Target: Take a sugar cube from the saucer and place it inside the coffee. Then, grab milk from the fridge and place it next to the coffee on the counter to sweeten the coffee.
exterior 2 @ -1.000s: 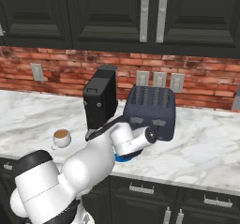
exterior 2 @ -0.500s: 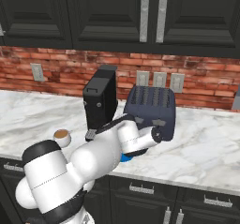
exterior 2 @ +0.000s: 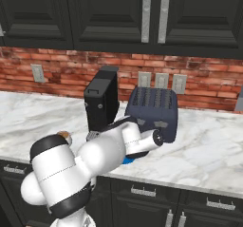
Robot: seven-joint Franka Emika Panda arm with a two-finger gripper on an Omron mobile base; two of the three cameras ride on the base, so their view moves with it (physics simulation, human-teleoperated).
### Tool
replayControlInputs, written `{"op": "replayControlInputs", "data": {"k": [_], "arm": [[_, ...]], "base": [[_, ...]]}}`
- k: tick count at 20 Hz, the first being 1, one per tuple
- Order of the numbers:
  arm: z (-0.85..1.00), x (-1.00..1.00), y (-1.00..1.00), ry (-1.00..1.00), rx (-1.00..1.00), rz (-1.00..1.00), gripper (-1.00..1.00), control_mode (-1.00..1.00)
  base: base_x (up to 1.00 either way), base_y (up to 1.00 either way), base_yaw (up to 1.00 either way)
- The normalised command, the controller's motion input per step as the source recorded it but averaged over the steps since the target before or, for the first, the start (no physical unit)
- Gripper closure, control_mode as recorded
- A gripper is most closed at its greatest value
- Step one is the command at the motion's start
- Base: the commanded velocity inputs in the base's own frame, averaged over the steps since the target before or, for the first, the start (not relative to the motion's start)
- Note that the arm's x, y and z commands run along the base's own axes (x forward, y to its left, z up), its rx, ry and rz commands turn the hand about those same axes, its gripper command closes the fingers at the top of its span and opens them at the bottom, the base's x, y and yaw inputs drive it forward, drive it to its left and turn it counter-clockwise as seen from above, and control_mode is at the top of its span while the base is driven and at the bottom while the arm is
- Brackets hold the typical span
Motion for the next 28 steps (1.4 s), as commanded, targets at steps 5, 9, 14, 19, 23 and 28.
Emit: {"op": "replayControlInputs", "data": {"k": [5, 9, 14, 19, 23, 28], "arm": [[-0.03, 0.07, 0.08, 0.0, 0.0, 0.0, -1.0, -1.0], [-0.02, 0.0, 0.16, 0.0, 0.0, 0.0, -1.0, -1.0], [-0.08, 0.0, 0.12, 0.0, 0.0, 0.0, -1.0, -1.0], [-0.15, 0.01, 0.02, 0.0, 0.0, 0.0, -1.0, -1.0], [-0.14, 0.0, 0.0, 0.0, 0.0, 0.0, -1.0, -1.0], [-0.08, 0.0, 0.0, 0.0, 0.0, 0.0, 1.0, -1.0]], "base": [[0.0, 0.0, 0.0], [0.0, 0.0, 0.0], [0.0, 0.0, 0.0], [0.0, 0.0, 0.0], [0.0, 0.0, 0.0], [0.0, 0.0, 0.0]]}}
